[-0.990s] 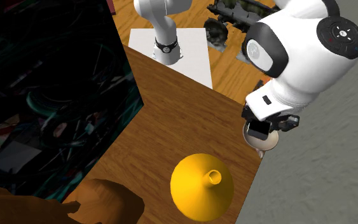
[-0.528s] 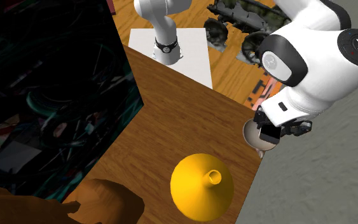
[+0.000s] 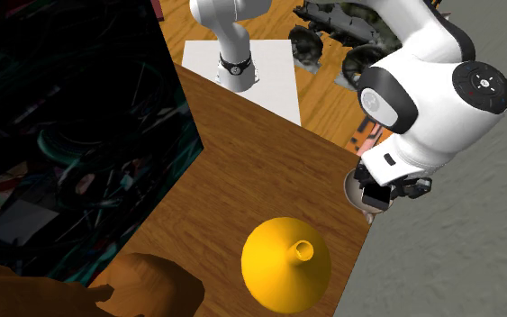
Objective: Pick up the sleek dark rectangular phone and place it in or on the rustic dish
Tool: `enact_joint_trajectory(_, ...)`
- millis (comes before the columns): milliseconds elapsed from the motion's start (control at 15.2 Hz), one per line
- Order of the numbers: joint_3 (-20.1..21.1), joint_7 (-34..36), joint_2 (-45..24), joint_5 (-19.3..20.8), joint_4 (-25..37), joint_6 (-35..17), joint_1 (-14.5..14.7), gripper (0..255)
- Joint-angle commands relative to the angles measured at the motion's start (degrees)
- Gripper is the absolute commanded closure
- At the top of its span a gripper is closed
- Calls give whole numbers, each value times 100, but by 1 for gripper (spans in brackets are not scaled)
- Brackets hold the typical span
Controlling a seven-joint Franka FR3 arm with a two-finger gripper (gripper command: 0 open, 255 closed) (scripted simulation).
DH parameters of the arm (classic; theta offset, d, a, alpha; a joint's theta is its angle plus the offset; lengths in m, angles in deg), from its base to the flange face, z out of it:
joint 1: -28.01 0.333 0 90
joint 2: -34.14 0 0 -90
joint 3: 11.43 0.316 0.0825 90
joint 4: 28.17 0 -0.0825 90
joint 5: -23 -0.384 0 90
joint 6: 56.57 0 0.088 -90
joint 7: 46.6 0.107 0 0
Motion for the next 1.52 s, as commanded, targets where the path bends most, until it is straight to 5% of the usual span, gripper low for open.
enact_joint_trajectory(0,-15,17,-187,29,-99,-107,24,255)
enact_joint_trajectory(528,-18,16,-186,28,-99,-108,27,255)
enact_joint_trajectory(594,-18,18,-188,28,-97,-107,28,0)
enact_joint_trajectory(1452,12,-32,43,-49,302,516,-4,0)
